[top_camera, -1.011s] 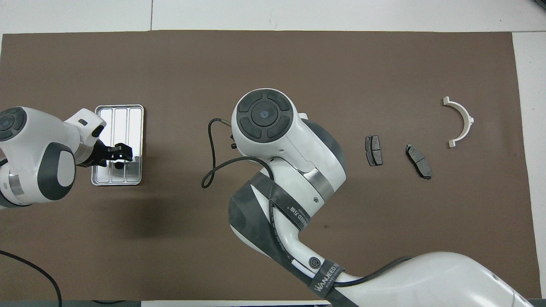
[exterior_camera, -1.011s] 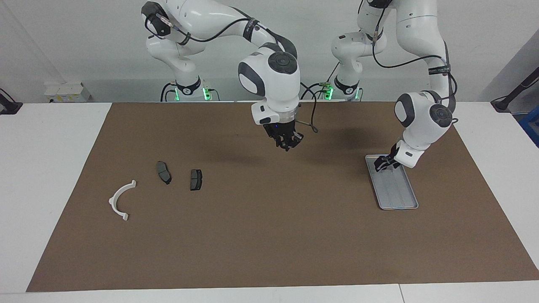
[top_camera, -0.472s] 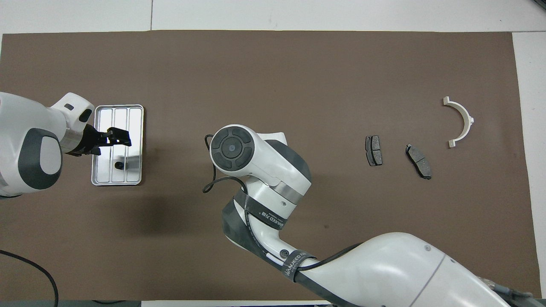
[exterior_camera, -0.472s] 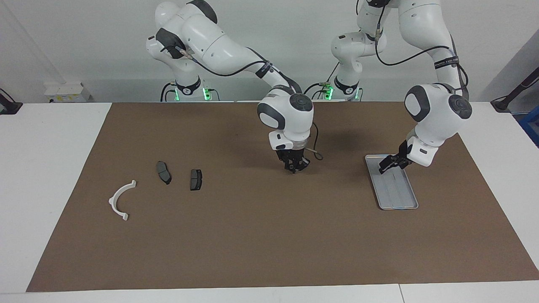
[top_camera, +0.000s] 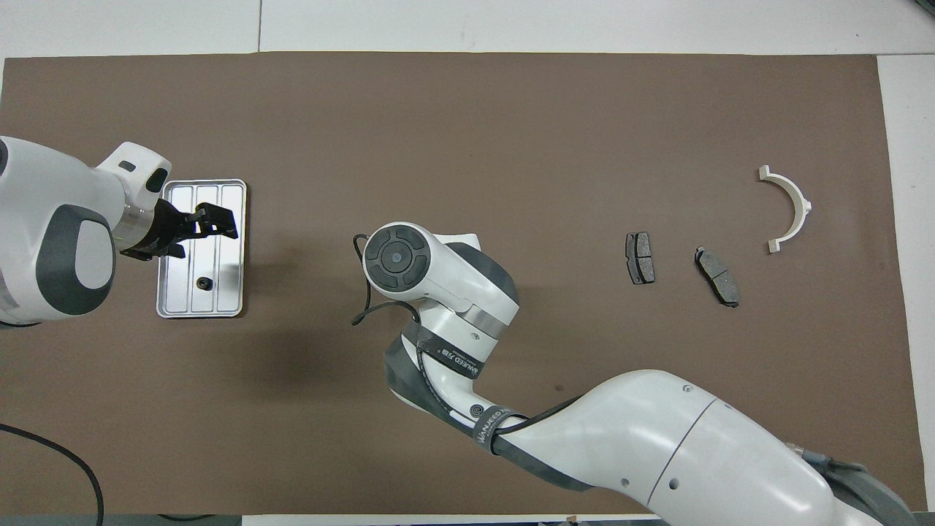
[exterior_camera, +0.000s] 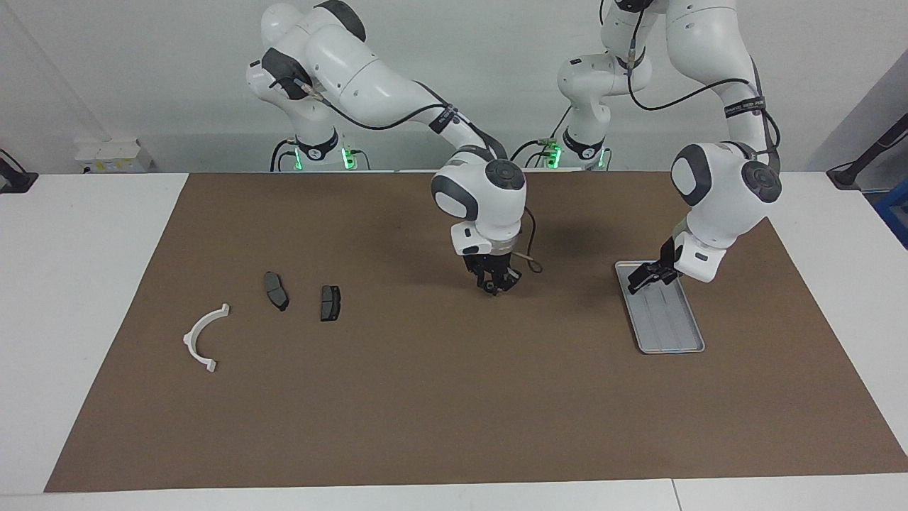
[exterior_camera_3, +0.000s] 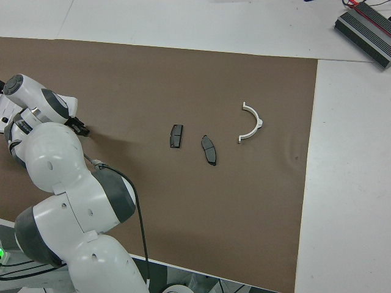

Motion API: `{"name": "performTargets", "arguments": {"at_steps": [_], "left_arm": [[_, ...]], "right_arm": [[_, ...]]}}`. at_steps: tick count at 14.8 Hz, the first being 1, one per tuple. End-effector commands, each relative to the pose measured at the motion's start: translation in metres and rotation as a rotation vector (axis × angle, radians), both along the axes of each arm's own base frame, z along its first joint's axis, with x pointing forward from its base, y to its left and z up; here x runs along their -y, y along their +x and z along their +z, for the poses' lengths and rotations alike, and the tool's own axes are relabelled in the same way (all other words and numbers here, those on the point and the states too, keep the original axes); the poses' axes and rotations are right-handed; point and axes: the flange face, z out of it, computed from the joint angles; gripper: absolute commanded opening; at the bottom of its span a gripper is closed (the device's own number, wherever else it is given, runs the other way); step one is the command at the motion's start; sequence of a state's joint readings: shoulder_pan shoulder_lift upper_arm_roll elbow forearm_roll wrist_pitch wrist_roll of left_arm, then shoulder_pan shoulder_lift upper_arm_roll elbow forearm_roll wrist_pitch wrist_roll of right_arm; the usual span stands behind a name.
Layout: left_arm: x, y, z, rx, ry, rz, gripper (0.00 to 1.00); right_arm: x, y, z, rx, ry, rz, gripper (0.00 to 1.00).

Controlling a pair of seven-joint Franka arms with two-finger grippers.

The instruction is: Pick bearing gear from pile to tray

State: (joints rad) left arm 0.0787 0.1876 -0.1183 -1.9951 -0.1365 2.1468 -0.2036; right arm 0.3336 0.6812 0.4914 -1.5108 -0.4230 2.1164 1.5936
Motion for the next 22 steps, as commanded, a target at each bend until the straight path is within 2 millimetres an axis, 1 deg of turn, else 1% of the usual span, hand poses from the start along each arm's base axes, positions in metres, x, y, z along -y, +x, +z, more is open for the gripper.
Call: {"name": "performTargets", "arguments": {"at_steps": [1,2,3,4,5,7,8,9,10,11,12,14,15,16,17,18,20,22], "left_arm": [[0.009,-0.003,0.003,-0.009,-0.008,0.026,1.0],[0.013,-0.003,0.002,-0.011,-0.007,0.032,1.0],[0.022,-0.004,0.002,-0.015,-0.006,0.044,1.0],[0.043,-0.006,0.002,-0.02,0.0,0.067,1.0],[0.062,-0.009,0.001,-0.025,0.009,0.096,1.0],[0.089,-0.013,0.0,-0.025,0.012,0.103,1.0],[0.116,-0.019,-0.001,-0.031,0.017,0.092,1.0],[0.141,-0.024,0.0,-0.024,0.04,0.113,1.0],[0.17,-0.026,-0.007,-0.013,0.072,0.139,1.0],[0.206,-0.028,-0.009,-0.002,0.094,0.173,1.0],[0.24,-0.027,-0.019,-0.005,0.111,0.194,1.0],[0.286,-0.025,-0.026,-0.002,0.104,0.241,1.0],[0.304,-0.029,-0.029,0.0,0.098,0.253,1.0],[0.32,-0.038,-0.041,-0.007,0.107,0.259,1.0],[0.324,-0.045,-0.048,-0.008,0.116,0.251,1.0],[0.324,-0.05,-0.054,-0.014,0.124,0.249,1.0],[0.328,-0.054,-0.055,-0.015,0.124,0.254,1.0],[0.34,-0.07,-0.063,-0.006,0.115,0.273,0.98]], "right_arm": [[0.011,0.015,0.018,0.02,-0.027,-0.017,1.0],[0.016,0.022,0.028,0.022,-0.032,-0.024,1.0],[0.027,0.033,0.039,0.016,-0.038,-0.029,1.0],[0.039,0.04,0.046,0.007,-0.05,-0.01,1.0],[0.053,0.048,0.061,0.005,-0.057,0.022,1.0],[0.082,0.06,0.09,-0.016,-0.032,0.064,1.0],[0.1,0.068,0.107,-0.015,-0.015,0.086,1.0],[0.121,0.076,0.117,-0.023,-0.014,0.118,1.0],[0.141,0.084,0.122,-0.032,-0.018,0.141,1.0],[0.158,0.091,0.129,-0.031,-0.016,0.166,1.0],[0.171,0.096,0.133,-0.035,-0.011,0.187,1.0],[0.195,0.105,0.136,-0.046,0.012,0.214,1.0],[0.206,0.108,0.136,-0.054,0.009,0.226,1.0],[0.214,0.11,0.136,-0.063,0.003,0.25,1.0],[0.218,0.111,0.137,-0.067,0.001,0.284,1.0],[0.228,0.113,0.14,-0.073,-0.004,0.309,1.0],[0.244,0.116,0.143,-0.082,-0.012,0.367,1.0],[0.265,0.122,0.144,-0.092,0.014,0.426,1.0]]}}
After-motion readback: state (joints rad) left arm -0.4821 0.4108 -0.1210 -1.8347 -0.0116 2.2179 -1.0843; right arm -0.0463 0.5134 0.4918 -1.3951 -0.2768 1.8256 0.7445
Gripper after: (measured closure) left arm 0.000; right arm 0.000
